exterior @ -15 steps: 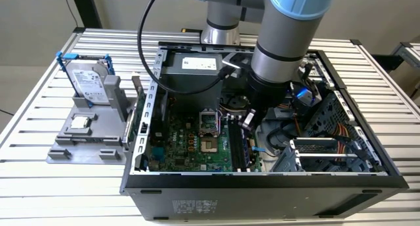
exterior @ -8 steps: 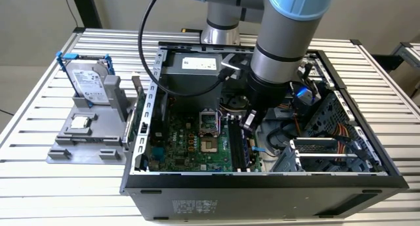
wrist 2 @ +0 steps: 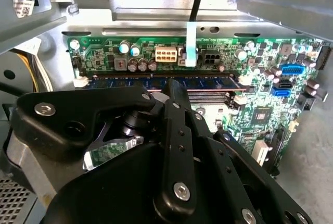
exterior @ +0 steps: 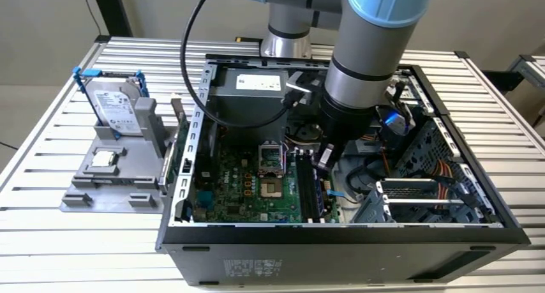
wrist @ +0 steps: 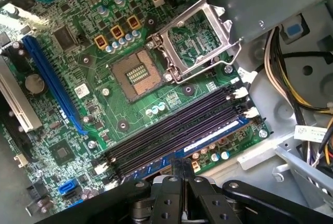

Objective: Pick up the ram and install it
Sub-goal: 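Press down the ram until it locks into place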

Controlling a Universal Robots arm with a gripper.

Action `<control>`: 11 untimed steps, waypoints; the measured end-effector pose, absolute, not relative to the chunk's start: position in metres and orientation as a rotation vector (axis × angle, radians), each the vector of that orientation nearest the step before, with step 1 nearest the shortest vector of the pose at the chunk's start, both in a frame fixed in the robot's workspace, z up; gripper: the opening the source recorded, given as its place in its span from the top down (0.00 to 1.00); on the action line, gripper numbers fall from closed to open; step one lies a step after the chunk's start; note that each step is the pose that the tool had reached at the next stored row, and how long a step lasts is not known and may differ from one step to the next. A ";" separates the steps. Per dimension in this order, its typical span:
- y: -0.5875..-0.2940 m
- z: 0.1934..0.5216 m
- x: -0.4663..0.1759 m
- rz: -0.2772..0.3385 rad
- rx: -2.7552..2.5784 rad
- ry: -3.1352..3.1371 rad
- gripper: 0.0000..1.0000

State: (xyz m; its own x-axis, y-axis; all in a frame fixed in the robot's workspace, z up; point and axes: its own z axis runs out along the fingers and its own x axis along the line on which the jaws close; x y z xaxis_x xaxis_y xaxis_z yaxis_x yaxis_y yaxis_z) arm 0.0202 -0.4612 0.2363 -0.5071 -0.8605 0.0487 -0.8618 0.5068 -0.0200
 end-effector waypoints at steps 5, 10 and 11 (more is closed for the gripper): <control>-0.461 0.236 0.020 0.065 1.580 -2.678 1.00; -0.460 0.236 0.020 0.066 1.639 -2.643 1.00; -0.460 0.236 0.020 0.066 1.651 -2.636 1.00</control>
State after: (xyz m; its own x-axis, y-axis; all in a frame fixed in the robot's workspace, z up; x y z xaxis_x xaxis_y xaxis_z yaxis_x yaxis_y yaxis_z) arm 0.0201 -0.4604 0.2364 -0.4361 -0.8986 0.0485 -0.8999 0.4356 -0.0197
